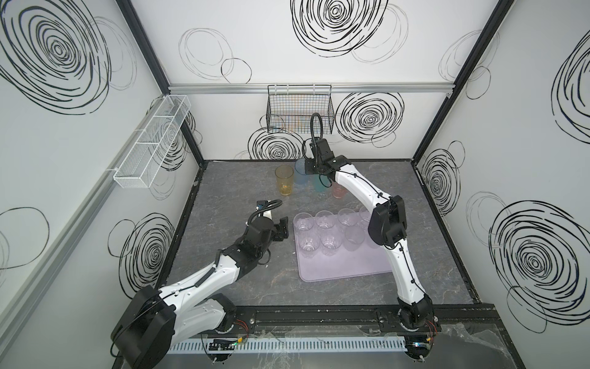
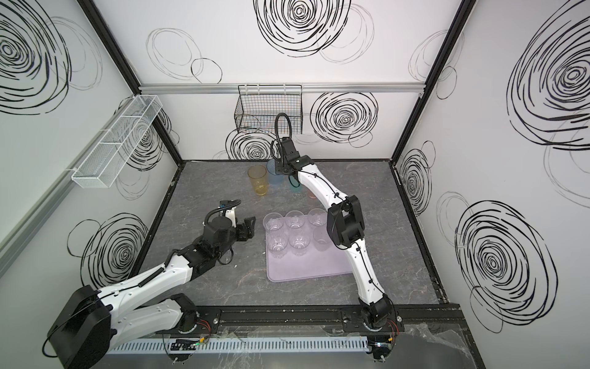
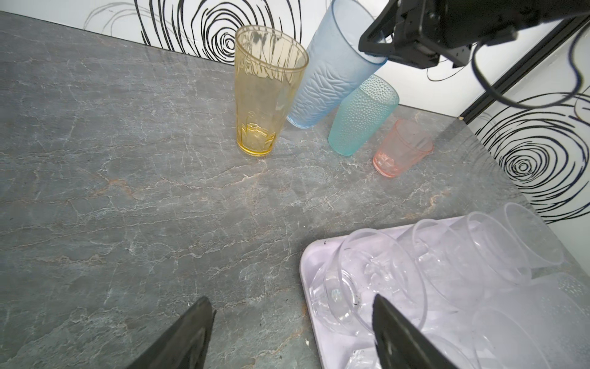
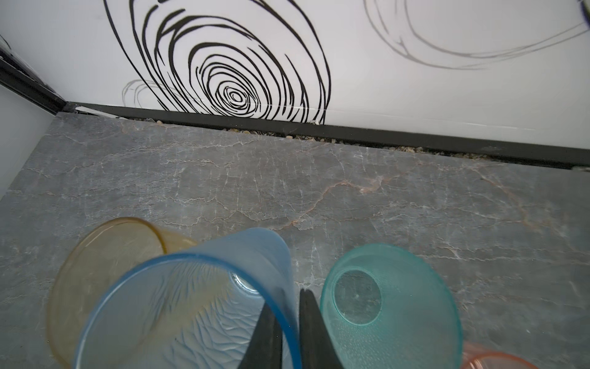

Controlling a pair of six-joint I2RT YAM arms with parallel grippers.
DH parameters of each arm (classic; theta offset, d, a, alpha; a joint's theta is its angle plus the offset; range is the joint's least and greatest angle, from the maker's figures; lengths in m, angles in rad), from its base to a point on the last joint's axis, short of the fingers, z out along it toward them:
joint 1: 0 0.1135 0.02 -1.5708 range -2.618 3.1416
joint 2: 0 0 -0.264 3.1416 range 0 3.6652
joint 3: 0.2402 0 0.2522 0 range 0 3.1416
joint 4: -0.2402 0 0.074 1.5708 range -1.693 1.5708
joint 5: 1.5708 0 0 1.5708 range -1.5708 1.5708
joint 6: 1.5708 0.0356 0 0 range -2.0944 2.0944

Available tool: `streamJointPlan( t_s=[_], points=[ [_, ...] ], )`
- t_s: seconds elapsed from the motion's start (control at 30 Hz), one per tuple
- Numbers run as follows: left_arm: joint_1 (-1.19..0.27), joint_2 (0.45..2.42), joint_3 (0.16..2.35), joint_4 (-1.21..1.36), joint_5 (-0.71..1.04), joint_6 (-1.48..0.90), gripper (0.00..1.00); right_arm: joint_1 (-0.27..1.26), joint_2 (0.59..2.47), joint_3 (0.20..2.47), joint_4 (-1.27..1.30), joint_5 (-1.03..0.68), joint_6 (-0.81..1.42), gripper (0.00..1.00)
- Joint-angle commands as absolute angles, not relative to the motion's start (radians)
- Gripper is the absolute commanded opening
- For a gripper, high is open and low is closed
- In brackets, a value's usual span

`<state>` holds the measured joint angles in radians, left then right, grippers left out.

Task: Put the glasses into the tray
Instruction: 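Lift the blue textured cup off the table with the right gripper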

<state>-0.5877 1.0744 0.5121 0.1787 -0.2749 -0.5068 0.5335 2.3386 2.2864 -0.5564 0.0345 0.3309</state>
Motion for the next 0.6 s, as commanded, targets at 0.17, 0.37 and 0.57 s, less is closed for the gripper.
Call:
streamJointPlan(
  t_s=[0.17,0.37,0.57],
  points=[
    [-0.583,0.938,0.525,0.115,-0.322,-0.510,0.81,0.595,2.038,2.091,-0.540,0.086,0.321,0.00],
    [-0.643,0.856,0.579,-0.018,-0.389,-0.491,0.81,0.630,1.812,1.875,-0.545,0.053,0.363,0.00],
    [-0.780,0.772,0.636,-0.195,-0.525,-0.469,0.81,0.699,1.509,1.561,-0.517,0.016,0.406,0.00]
  ],
)
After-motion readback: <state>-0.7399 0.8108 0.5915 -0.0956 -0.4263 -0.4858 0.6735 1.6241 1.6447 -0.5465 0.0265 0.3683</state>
